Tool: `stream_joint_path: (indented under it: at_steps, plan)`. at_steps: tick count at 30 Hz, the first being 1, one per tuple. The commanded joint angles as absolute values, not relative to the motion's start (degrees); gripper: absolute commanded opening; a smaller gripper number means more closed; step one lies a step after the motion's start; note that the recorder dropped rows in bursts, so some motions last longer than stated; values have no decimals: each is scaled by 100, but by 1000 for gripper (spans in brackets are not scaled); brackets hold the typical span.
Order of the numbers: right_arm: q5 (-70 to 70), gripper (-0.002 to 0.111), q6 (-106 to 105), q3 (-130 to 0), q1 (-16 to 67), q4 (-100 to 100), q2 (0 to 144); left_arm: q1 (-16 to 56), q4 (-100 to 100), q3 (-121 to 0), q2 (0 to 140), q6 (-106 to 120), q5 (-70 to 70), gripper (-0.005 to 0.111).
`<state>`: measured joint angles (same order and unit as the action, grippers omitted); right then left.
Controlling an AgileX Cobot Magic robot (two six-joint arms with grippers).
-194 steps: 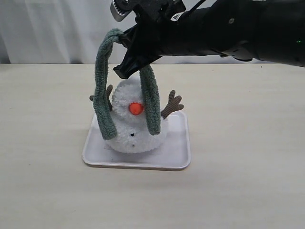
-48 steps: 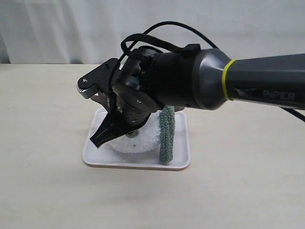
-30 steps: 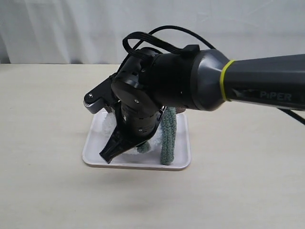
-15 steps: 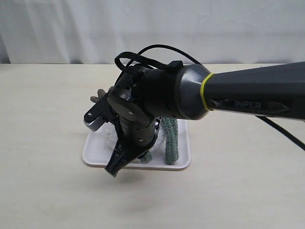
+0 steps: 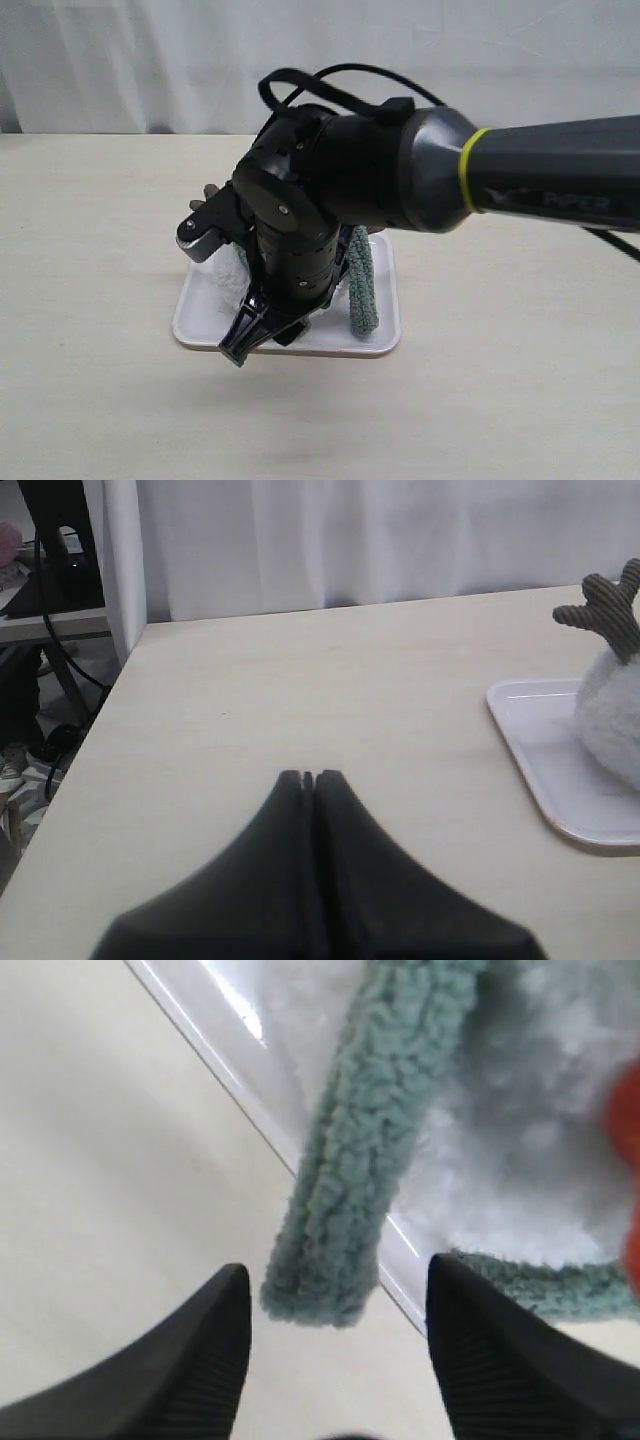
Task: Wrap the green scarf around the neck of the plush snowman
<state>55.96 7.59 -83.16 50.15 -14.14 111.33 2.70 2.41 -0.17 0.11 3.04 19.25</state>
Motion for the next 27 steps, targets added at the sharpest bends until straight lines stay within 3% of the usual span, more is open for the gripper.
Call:
stream_joint_path:
  at_steps: [1, 7, 9, 12, 13, 21, 27]
  plan:
    - [5811, 52, 684, -8319, 5009, -1258, 10664, 307, 229, 0, 0, 290, 1855, 0]
    - [5610, 48, 684, -8319, 5009, -1282, 9999, 307, 229, 0, 0, 290, 1855, 0]
    - [5458, 36, 706, -8330, 5009, -1282, 9853, 307, 229, 0, 0, 290, 1855, 0]
    - [5452, 7, 664, -8470, 5009, -1551, 9780, 307, 229, 0, 0, 290, 1855, 0]
    - [5517, 4, 700, -8596, 4997, -1727, 9792, 307, 229, 0, 0, 290, 1855, 0]
    - [5709, 4, 1283, -10245, 4601, -1989, 10607, 307, 229, 0, 0, 290, 1855, 0]
    - [5269, 4, 1310, -10627, 4163, -1913, 11455, 307, 229, 0, 0, 290, 1855, 0]
